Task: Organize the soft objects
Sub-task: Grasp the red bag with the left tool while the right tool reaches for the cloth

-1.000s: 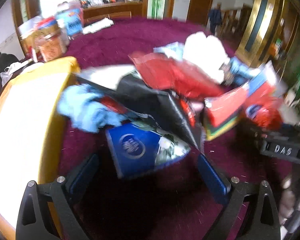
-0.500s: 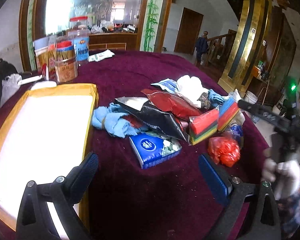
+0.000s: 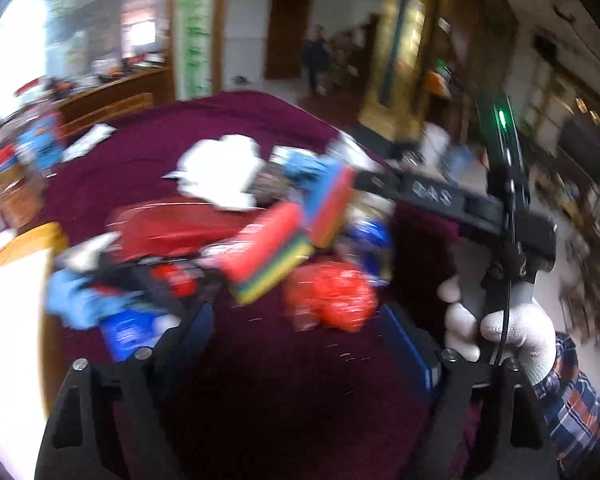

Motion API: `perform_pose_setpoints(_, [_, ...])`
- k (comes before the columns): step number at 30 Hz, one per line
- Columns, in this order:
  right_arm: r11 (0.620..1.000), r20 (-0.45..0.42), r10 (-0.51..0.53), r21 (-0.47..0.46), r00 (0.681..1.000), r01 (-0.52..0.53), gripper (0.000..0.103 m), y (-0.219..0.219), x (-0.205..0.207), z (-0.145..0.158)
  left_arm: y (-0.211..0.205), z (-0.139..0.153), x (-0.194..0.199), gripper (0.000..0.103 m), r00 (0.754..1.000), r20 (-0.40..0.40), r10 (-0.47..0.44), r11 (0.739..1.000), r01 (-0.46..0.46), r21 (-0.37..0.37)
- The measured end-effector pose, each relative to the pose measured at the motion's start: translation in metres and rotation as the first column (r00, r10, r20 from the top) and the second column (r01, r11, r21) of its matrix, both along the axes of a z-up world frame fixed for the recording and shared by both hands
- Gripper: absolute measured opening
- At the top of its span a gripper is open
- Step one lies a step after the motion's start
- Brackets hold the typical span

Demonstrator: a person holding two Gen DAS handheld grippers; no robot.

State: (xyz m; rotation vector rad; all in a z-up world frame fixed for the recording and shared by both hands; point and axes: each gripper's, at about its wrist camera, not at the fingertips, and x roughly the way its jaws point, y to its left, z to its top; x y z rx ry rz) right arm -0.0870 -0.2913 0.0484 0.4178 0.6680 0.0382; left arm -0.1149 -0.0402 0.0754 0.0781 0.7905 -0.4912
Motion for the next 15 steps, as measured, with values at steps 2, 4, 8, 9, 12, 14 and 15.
perform_pose_setpoints(2, [1.000, 0.002, -0.010, 0.020, 1.000, 0.010, 0.103, -0.002, 0.000, 0.000, -0.022, -0.006, 0.005, 0.087, 0.998, -0.016, -0.054, 0.998, 0.054, 0.017])
perform_pose_setpoints(4, [0.999, 0.002, -0.023, 0.049, 1.000, 0.023, 0.103, -0.008, -0.001, -0.002, -0.043, -0.012, 0.011, 0.087, 0.996, -0.006, -0.088, 0.996, 0.088, 0.034])
perform_pose_setpoints(8, [0.997, -0.008, -0.035, 0.074, 0.999, 0.036, 0.103, -0.013, 0.000, -0.004, -0.075, -0.032, 0.028, 0.072, 0.993, -0.052, -0.106, 0.990, 0.110, 0.090])
perform_pose_setpoints(9, [0.997, -0.009, -0.034, 0.070, 0.999, 0.035, 0.103, -0.012, 0.000, -0.004, -0.081, -0.038, 0.031, 0.052, 0.992, -0.067, -0.103, 0.988, 0.110, 0.112])
perform_pose_setpoints(12, [0.998, -0.015, -0.029, 0.048, 0.999, 0.030, 0.103, -0.008, 0.002, -0.003, -0.086, -0.054, 0.040, 0.042, 0.987, -0.133, -0.085, 0.983, 0.105, 0.149])
perform_pose_setpoints(14, [0.999, -0.019, -0.023, 0.036, 1.000, 0.023, 0.103, -0.006, 0.003, -0.004, -0.070, -0.050, 0.040, 0.042, 0.982, -0.172, -0.074, 0.994, 0.086, 0.061])
perform_pose_setpoints(15, [0.999, -0.021, -0.021, 0.030, 1.000, 0.021, 0.103, -0.005, 0.003, -0.004, -0.062, -0.047, 0.039, 0.042, 0.980, -0.185, -0.070, 0.997, 0.076, 0.029])
